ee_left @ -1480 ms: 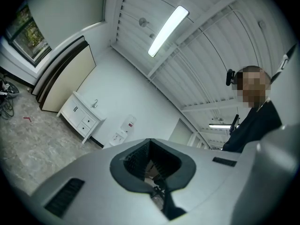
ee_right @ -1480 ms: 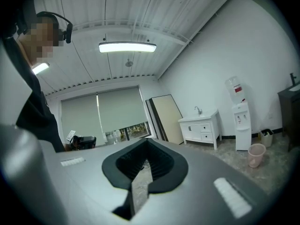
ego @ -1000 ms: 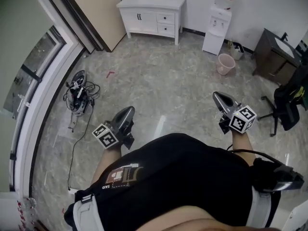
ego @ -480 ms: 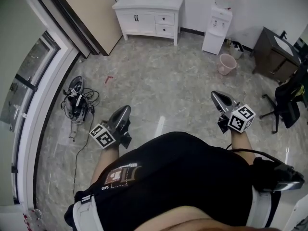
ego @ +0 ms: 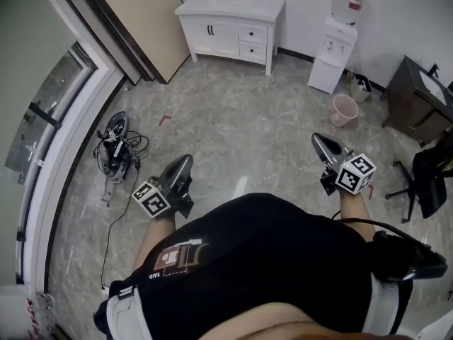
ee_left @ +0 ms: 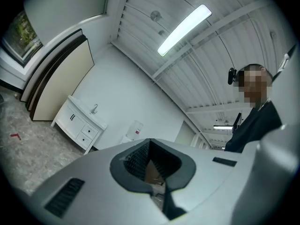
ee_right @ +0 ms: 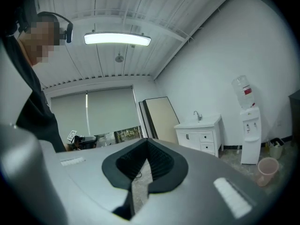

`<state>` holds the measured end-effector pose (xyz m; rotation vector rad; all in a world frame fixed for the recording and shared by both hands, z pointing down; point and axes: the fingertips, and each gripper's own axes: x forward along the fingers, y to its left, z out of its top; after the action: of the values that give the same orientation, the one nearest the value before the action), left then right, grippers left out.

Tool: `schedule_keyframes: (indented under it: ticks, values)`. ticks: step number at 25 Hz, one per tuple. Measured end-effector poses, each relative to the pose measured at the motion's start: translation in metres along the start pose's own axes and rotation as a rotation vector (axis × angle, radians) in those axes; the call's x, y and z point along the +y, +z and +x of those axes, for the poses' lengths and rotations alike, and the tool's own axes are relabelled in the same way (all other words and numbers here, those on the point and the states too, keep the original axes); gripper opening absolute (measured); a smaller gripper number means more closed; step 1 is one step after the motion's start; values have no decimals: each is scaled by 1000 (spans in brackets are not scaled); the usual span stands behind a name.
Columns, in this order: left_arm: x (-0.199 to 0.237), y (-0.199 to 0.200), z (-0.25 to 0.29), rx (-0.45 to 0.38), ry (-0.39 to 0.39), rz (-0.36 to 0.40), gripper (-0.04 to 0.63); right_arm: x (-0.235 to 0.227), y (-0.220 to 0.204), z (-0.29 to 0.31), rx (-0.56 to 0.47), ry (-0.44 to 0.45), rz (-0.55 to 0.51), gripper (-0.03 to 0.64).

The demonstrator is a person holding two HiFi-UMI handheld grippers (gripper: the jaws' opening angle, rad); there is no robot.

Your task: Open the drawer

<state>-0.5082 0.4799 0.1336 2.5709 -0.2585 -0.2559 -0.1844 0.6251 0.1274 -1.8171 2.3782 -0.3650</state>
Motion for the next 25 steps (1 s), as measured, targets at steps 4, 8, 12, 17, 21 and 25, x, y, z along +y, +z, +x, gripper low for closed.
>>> schedule_keyframes:
  ticks: [4, 8, 12, 17, 21, 25]
  values:
    - [0, -3, 52, -23, 25, 3, -9, -54, 26, 4, -5, 35, -25, -9]
    - [-3, -12, 114, -20, 15, -10, -11, -109, 45, -3, -17, 38, -25, -9]
    - [-8, -20, 170, 3, -6, -12, -9, -163, 48, -16, -9, 12, 3, -9]
    - [6, -26, 208, 44, -11, -14, -11, -206, 46, -15, -16, -28, 39, -9]
    - [33, -24, 228, 50, -21, -34, -11, -226, 40, -1, 2, -57, 49, -9]
    - [74, -11, 248, 65, -60, -57, -9, -236, 45, 36, 7, -88, 34, -9]
